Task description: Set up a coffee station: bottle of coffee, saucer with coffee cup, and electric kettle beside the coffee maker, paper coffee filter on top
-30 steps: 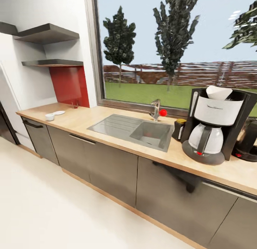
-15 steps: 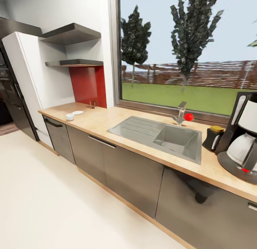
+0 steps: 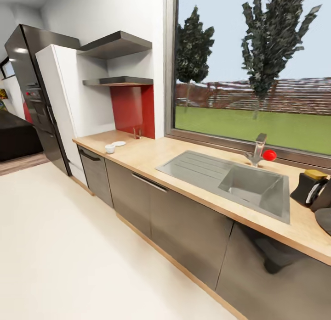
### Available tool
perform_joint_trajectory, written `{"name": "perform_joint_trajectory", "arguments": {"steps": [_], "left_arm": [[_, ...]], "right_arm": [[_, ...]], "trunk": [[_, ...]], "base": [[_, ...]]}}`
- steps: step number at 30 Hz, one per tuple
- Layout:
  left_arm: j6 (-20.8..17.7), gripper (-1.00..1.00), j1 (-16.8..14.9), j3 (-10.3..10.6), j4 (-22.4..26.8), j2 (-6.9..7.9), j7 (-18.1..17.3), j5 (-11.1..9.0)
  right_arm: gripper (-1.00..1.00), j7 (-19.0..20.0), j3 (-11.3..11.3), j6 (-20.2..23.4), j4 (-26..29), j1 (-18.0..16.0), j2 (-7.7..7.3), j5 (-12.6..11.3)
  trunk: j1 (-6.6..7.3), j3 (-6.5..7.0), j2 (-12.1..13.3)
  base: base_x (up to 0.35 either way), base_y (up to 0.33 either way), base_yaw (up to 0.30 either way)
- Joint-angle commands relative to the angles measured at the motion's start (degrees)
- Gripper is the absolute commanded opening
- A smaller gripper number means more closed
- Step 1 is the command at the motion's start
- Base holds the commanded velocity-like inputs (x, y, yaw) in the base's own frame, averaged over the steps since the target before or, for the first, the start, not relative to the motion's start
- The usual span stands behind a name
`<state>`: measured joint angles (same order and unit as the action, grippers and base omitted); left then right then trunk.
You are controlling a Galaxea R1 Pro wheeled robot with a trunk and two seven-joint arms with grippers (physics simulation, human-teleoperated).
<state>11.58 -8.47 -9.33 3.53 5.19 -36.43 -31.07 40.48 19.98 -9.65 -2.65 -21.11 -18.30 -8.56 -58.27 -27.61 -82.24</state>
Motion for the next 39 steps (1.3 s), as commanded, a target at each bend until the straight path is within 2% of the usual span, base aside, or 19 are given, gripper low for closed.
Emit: {"name": "perform_joint_trajectory", "arguments": {"steps": [1,13,39], "left_arm": [[0.2,1.00,-0.1,-0.4,-0.1,0.00,-0.2,0.4],[0.2,1.00,-0.1,-0.4,-0.1,0.00,-0.2,0.4],[0.2,1.00,-0.1,-0.4,-0.1,0.00,-0.1,0.4]], "right_arm": [[1.00,0.2,0.5,-0.5,-0.2,-0.1,-0.01,-0.6],[1.00,-0.1,0.5,-0.6,-0.2,0.1,0.00,-0.6],[1.00,-0.1,0.5,-0.6,-0.2,0.1,0.02,-0.6]], "trunk": [[-0.02,-0.06,0.0],[-0.02,-0.06,0.0],[-0.02,-0.06,0.0]], "base": [[0.232,0.167,0.030],[0.252,0.185,0.053],[0.259,0.195,0.265]]}}
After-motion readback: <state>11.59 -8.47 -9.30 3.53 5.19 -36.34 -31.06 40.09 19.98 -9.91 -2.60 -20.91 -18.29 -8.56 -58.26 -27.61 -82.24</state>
